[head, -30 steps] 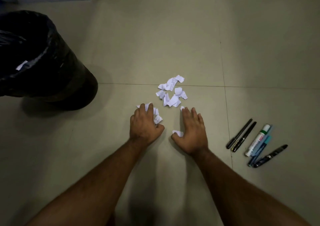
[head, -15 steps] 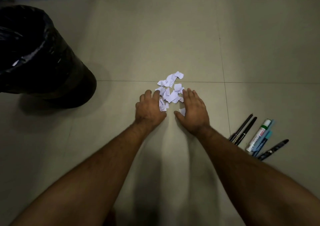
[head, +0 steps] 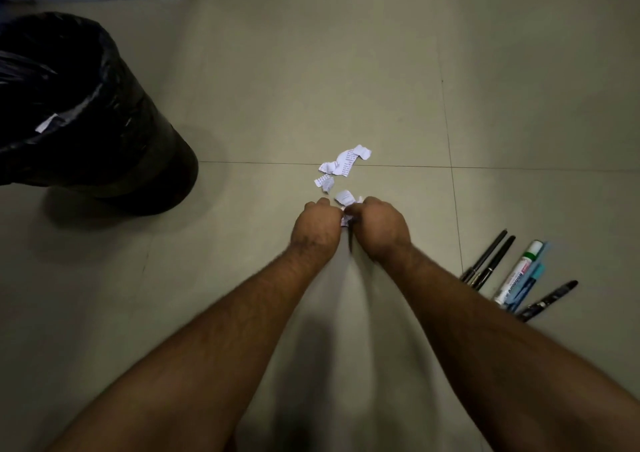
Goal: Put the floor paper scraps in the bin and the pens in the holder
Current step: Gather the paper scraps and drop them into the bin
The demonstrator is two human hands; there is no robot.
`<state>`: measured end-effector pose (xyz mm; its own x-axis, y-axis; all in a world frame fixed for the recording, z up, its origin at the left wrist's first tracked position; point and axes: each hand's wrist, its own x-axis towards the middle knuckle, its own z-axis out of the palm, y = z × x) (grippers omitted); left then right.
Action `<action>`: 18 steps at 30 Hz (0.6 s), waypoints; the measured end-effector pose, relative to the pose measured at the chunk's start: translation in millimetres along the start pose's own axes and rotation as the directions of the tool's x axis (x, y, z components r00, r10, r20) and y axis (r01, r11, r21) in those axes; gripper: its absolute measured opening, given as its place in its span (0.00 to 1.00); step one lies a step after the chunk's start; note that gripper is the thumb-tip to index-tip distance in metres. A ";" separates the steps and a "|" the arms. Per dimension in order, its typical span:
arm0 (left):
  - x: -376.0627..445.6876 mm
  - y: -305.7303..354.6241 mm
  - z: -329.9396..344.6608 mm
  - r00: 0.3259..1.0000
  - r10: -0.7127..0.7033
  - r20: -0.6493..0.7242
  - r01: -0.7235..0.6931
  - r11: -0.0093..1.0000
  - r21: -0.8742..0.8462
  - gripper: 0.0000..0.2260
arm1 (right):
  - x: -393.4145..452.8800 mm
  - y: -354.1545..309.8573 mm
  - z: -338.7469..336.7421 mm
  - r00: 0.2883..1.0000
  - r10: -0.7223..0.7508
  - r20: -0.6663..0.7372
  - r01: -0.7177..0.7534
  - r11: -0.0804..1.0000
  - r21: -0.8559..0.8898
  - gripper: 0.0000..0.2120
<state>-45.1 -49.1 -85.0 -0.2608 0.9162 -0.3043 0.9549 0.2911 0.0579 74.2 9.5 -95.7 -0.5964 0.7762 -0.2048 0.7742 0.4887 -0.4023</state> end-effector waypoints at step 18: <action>-4.2 -25.6 -28.3 0.845 -0.522 0.119 0.373 0.415 -0.830 0.05 | -3.3 -30.3 -12.5 0.883 0.469 0.006 -0.328 0.610 0.721 0.13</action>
<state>-72.4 -52.6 -58.3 -0.7017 0.5894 -0.4003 0.1813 0.6911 0.6997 55.4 -2.9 -71.6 -0.1652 0.9123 -0.3747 0.5148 -0.2443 -0.8218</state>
